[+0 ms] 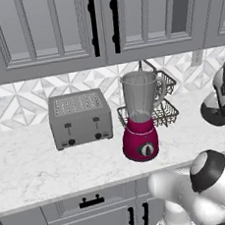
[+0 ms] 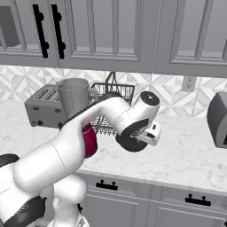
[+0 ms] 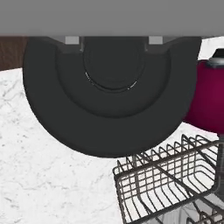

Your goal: Close the lid blender by securely placing the lid on top.

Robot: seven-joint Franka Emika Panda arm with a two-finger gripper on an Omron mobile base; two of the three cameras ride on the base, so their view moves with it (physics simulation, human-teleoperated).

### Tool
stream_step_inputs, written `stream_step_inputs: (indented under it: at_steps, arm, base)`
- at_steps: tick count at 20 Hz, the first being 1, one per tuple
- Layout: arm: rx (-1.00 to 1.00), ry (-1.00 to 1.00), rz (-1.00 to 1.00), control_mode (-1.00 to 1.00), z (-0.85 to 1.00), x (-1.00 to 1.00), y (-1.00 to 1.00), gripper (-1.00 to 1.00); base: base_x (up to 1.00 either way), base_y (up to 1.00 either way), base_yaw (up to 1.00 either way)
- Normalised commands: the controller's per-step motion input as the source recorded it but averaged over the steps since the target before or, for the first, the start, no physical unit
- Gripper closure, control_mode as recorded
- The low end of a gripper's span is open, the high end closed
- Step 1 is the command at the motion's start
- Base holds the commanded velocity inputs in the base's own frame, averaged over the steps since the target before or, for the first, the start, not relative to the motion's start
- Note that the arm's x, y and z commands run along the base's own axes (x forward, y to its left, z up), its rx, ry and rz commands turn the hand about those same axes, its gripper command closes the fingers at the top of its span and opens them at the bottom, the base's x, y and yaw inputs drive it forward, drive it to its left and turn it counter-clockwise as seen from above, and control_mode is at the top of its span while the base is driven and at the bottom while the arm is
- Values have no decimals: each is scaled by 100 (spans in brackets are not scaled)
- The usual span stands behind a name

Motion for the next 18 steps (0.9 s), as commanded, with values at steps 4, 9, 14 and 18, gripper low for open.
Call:
stream_step_inputs:
  at_steps: [4, 9, 14, 18]
  arm:
    - [-3, -19, 4, -100, 100, -34, 42, 100]
    - [-2, -13, 0, -100, 100, -29, 45, 100]
    - [-1, -9, 0, -100, 100, -21, 53, 100]
    - [0, -2, 0, -100, 100, -11, 63, 100]
  base:
    - [0, 0, 0]
    - [0, 0, 0]
    - [0, 0, 0]
    - [0, 0, 0]
